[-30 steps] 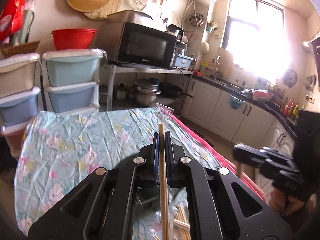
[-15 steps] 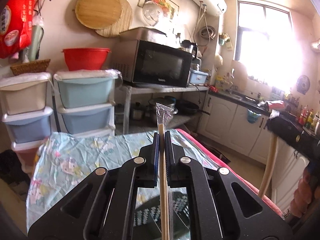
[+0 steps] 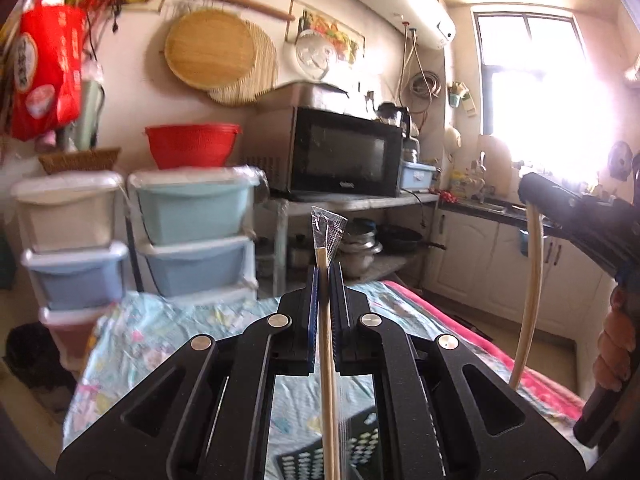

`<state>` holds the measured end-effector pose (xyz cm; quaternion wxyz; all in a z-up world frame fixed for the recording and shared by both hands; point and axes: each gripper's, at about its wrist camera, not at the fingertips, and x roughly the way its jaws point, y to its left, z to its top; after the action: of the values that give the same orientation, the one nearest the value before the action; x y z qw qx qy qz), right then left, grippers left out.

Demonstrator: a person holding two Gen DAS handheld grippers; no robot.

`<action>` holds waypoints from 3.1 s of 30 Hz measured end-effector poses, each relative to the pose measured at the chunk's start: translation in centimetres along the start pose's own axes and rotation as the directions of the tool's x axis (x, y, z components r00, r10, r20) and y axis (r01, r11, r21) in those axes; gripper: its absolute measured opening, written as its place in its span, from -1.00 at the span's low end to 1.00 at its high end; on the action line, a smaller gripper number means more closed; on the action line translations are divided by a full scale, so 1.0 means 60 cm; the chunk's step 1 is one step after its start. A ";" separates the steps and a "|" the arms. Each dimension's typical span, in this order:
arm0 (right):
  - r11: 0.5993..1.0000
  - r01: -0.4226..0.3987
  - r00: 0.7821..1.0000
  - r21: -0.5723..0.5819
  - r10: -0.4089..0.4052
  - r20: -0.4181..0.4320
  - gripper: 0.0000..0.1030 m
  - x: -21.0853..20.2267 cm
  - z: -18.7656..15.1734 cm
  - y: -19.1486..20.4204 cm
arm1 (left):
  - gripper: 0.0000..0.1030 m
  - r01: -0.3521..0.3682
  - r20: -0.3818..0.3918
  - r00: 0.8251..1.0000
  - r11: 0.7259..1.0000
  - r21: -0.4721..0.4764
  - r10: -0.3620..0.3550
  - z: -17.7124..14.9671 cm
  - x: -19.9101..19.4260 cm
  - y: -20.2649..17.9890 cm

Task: Organize utensils
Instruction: 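Carry the chopstick in the left gripper into the green holder while the right gripper drops its own, then withdraw both open grippers from the green holder back toward the chopstick pile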

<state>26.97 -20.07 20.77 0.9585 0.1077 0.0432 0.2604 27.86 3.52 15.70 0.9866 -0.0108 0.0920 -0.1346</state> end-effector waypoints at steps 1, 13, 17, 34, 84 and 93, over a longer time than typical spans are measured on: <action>1.000 -0.001 1.000 -0.003 0.001 0.005 -0.89 0.003 -0.003 0.000 | -0.94 -0.007 0.009 1.000 1.000 0.011 0.007 -0.002 0.000 -0.001; 0.987 0.156 0.986 -0.033 -0.153 0.061 -0.89 0.041 -0.095 -0.025 | -0.93 0.011 0.026 1.000 1.000 0.025 -0.012 -0.067 0.008 -0.008; 0.984 0.179 0.981 -0.017 -0.178 0.073 -0.89 0.048 -0.119 -0.026 | -0.93 0.017 0.013 1.000 0.999 0.044 -0.018 -0.092 0.007 -0.013; 0.981 0.192 0.980 0.022 -0.190 -0.060 -0.84 0.034 -0.172 -0.037 | -0.93 0.027 -0.047 0.999 0.999 0.047 -0.024 -0.142 0.003 -0.020; 0.986 0.159 0.929 -0.038 -0.163 -0.333 0.01 -0.131 -0.182 -0.020 | 0.80 0.052 -0.283 0.954 0.984 -0.172 -0.100 -0.158 -0.142 0.016; 0.991 0.107 0.913 -0.076 -0.128 -0.387 0.05 -0.154 -0.208 0.010 | 0.80 0.021 -0.311 0.947 0.985 -0.174 -0.075 -0.187 -0.168 0.018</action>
<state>16.99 -21.98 8.98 0.9469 0.0253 0.2331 0.2199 16.54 7.31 6.42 0.9510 -0.0746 0.2596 -0.1506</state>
